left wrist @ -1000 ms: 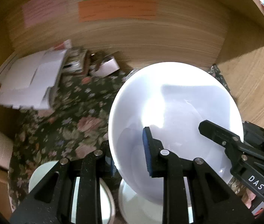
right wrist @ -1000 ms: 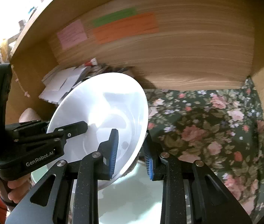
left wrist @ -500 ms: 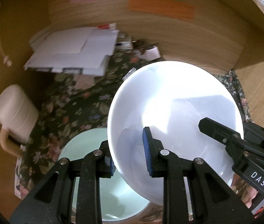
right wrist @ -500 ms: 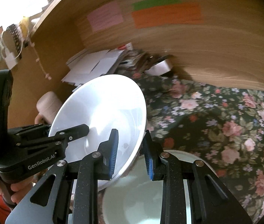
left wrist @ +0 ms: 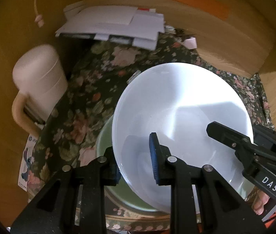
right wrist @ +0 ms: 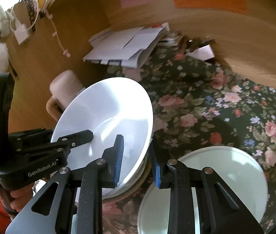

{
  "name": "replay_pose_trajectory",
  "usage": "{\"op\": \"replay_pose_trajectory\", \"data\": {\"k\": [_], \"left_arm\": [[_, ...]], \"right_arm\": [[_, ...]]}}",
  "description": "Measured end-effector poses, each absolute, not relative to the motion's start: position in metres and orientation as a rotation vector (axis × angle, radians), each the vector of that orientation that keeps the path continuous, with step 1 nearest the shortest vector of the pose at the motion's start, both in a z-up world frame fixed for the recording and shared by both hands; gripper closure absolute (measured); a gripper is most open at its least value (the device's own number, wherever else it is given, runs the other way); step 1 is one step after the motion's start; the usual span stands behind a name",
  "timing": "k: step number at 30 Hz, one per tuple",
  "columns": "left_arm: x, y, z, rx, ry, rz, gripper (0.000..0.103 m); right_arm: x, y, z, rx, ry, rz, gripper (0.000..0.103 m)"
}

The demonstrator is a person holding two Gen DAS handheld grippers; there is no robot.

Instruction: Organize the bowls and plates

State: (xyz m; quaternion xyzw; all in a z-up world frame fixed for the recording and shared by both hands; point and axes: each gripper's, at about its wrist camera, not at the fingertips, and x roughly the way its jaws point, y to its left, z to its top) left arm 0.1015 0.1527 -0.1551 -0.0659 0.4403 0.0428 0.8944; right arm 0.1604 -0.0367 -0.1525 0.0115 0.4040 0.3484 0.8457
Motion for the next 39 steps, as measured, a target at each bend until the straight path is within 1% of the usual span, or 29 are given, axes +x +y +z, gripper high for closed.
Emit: {"op": "replay_pose_trajectory", "data": {"k": [5,11,14,27,34,39], "left_arm": [[0.095,0.163,-0.165,-0.15,0.938,0.096,0.079],[0.095,0.162,-0.166,-0.124,0.924,0.094,0.079],[0.095,0.161,-0.166,-0.104,0.916,0.097,0.079],[0.092,0.16,-0.167,-0.093,0.917,0.088,0.079],[0.092,0.161,-0.168,-0.101,0.92,0.09,0.079],[0.095,0.159,-0.167,-0.091,0.919,0.094,0.079]], "right_arm": [[0.16,-0.027,-0.164,0.01,0.887,0.75,0.079],[0.161,-0.025,-0.172,0.003,0.914,0.764,0.079],[0.159,-0.024,-0.171,-0.014,0.912,0.775,0.077],[0.158,-0.025,-0.167,-0.018,0.922,0.784,0.076],[0.154,-0.03,-0.162,-0.047,0.873,0.755,0.075],[0.157,-0.033,-0.166,-0.042,0.883,0.764,0.074]]}}
